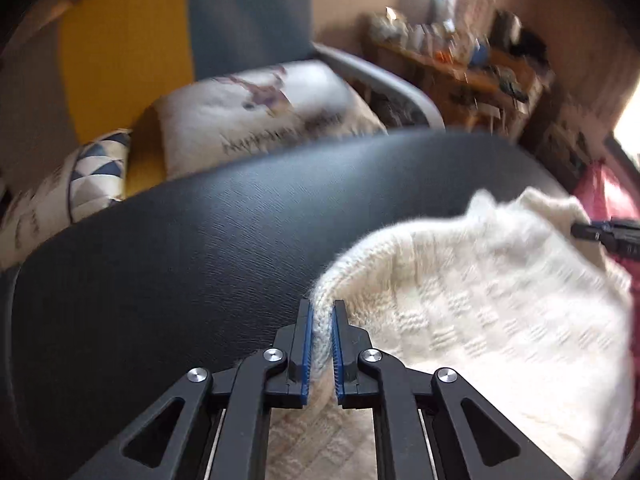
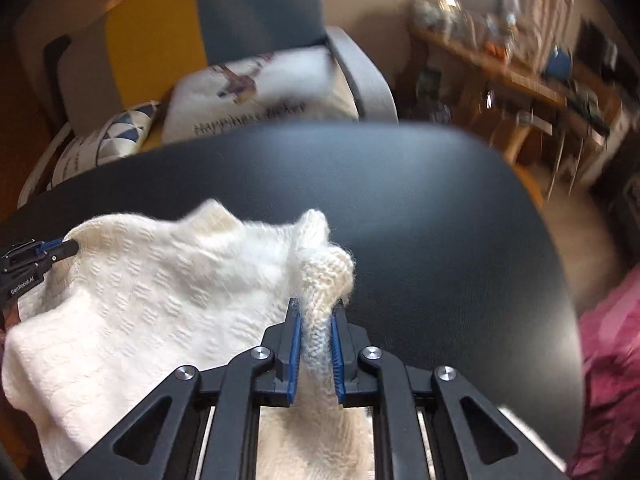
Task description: Fold clothes
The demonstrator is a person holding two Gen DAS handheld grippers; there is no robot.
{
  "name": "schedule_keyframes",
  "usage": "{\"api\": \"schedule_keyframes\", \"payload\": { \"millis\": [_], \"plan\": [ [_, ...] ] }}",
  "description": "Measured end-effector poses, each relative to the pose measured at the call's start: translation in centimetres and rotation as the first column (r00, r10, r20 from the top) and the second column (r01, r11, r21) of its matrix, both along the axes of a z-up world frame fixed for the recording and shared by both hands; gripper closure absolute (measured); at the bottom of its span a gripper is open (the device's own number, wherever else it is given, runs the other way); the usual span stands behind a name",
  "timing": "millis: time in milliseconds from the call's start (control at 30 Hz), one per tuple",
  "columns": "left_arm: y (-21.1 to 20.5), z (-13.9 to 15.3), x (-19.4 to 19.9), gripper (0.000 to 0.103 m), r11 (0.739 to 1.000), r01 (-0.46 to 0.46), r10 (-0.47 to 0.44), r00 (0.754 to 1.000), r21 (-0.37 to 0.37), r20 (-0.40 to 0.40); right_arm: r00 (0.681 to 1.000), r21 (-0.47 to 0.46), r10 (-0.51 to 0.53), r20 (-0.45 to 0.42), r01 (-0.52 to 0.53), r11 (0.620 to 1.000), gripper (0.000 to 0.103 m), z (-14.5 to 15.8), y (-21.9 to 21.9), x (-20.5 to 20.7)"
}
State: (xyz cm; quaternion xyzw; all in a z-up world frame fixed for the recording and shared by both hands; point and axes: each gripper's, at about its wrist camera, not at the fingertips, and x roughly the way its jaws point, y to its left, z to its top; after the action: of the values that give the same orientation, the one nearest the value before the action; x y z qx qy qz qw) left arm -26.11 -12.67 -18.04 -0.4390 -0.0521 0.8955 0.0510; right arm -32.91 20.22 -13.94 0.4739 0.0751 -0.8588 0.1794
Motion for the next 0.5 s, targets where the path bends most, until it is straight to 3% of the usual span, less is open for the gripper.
{"api": "schedule_keyframes", "payload": {
  "millis": [133, 233, 367, 500],
  "plan": [
    [-4.2, 2.3, 2.5, 0.094, 0.990, -0.133, 0.137, 0.985, 0.054, -0.100, 0.988, -0.006, 0.055, -0.147, -0.056, 0.998, 0.091, 5.0, -3.4, 0.1],
    [-7.0, 2.6, 2.3, 0.094, 0.979, -0.202, 0.204, 0.972, 0.034, -0.114, 0.982, 0.005, 0.057, -0.177, -0.057, 0.998, 0.091, 5.6, -6.7, -2.5],
    [-10.3, 0.3, -0.5, 0.094, 0.970, -0.241, 0.241, 0.970, -0.008, -0.016, 0.995, 0.049, 0.044, -0.092, -0.040, 0.998, 0.091, 1.9, -9.6, -7.4],
    [-11.6, -3.0, -1.6, 0.092, 0.973, -0.231, 0.232, 0.968, -0.022, 0.090, 1.000, 0.126, 0.016, 0.000, -0.016, 0.992, 0.089, -2.7, -11.7, -9.3]
  ]
}}
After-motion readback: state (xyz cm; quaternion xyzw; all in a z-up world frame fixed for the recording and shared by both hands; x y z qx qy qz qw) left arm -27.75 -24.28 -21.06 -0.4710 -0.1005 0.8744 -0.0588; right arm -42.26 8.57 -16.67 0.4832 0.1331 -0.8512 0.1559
